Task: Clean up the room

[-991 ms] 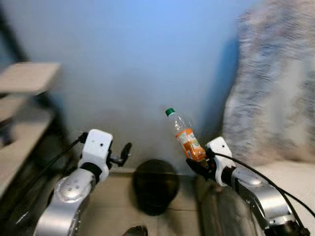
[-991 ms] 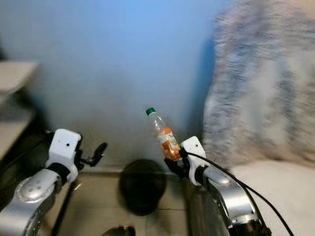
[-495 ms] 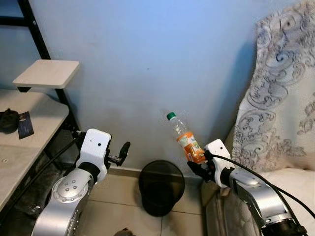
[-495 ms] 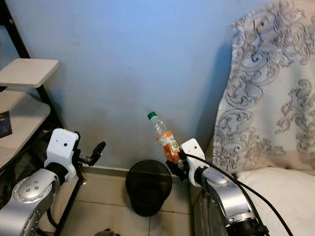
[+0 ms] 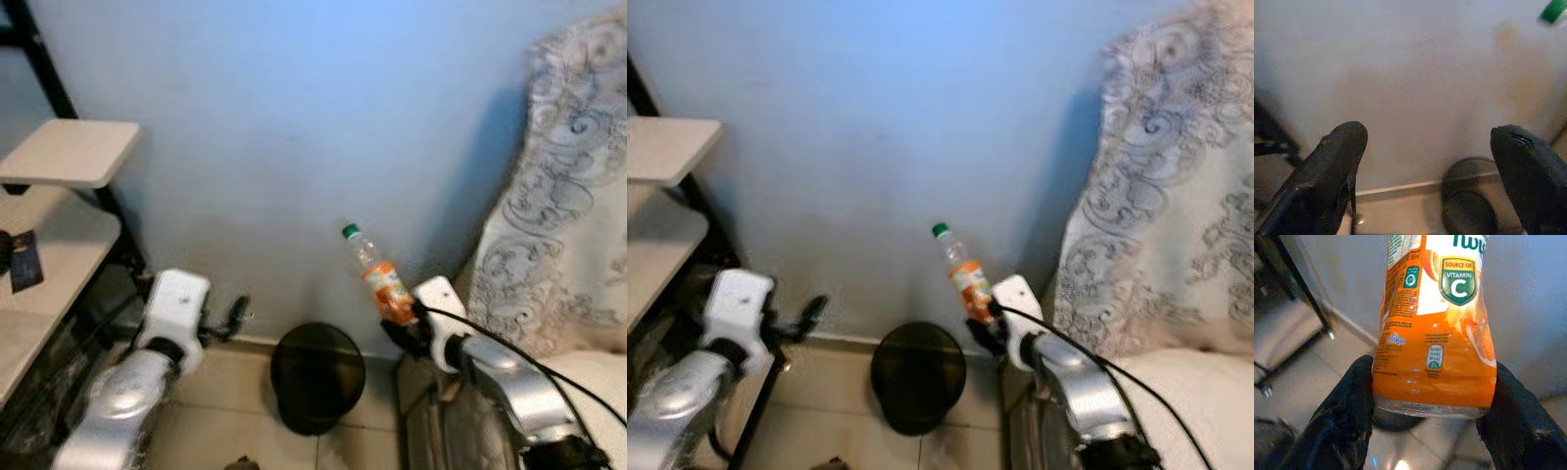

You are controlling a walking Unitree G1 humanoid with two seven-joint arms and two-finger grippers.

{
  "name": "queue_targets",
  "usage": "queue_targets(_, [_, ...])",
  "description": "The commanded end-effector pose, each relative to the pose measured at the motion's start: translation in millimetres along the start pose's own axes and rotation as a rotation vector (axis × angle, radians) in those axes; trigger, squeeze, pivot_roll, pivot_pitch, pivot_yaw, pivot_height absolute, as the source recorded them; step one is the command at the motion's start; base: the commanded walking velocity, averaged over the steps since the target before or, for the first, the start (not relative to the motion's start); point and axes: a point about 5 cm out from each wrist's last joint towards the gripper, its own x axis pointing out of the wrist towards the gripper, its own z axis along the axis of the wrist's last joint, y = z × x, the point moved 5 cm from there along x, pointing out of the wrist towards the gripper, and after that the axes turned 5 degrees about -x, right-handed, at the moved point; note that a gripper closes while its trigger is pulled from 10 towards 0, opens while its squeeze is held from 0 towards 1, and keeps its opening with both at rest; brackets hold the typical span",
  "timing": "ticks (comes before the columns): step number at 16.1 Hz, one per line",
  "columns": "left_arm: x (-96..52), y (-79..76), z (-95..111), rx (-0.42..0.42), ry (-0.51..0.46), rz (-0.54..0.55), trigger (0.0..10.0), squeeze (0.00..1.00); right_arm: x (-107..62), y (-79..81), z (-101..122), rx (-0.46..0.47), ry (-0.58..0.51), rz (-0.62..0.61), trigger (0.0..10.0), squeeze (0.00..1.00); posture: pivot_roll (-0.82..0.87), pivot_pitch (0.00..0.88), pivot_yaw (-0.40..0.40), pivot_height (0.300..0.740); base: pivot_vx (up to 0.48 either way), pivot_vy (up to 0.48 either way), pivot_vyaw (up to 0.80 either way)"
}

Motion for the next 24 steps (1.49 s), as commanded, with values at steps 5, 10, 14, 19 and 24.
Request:
queue_targets(5, [2.9, -5.6, 3, -0.022, -0.020, -0.041, 10.0, 0.00, -14.8, -11.0, -8, 0.024, -0.003, -0.058, 10.0, 0.00, 0.13, 0.000, -0.024, 0.740, 0.299, 0.000, 0.00])
queue_targets(10, [2.5, -12.3, 1, -0.010, -0.010, -0.077, 10.0, 0.00, -18.9, -8.5, -13, 0.007, 0.012, -0.042, 10.0, 0.00, 0.12, 0.000, -0.025, 0.740, 0.299, 0.000, 0.00])
queue_targets(14, [1.3, -12.0, 0, -0.013, -0.010, -0.077, 10.0, 0.00, -15.9, -8.8, -13, -0.013, 0.029, -0.033, 10.0, 0.00, 0.13, 0.000, -0.033, 0.740, 0.307, 0.000, 0.00])
queue_targets(19, [1.1, -12.7, 0, -0.010, -0.008, -0.080, 10.0, 0.00, -14.0, -6.2, -11, -0.042, 0.031, -0.006, 10.0, 0.00, 0.14, 0.000, -0.034, 0.740, 0.318, 0.000, 0.00])
queue_targets(24, [-2.2, -18.3, 0, 0.002, -0.003, -0.121, 10.0, 0.00, -9.8, -5.4, -15, -0.083, 0.071, 0.009, 10.0, 0.00, 0.14, 0.000, -0.035, 0.740, 0.239, 0.000, 0.00])
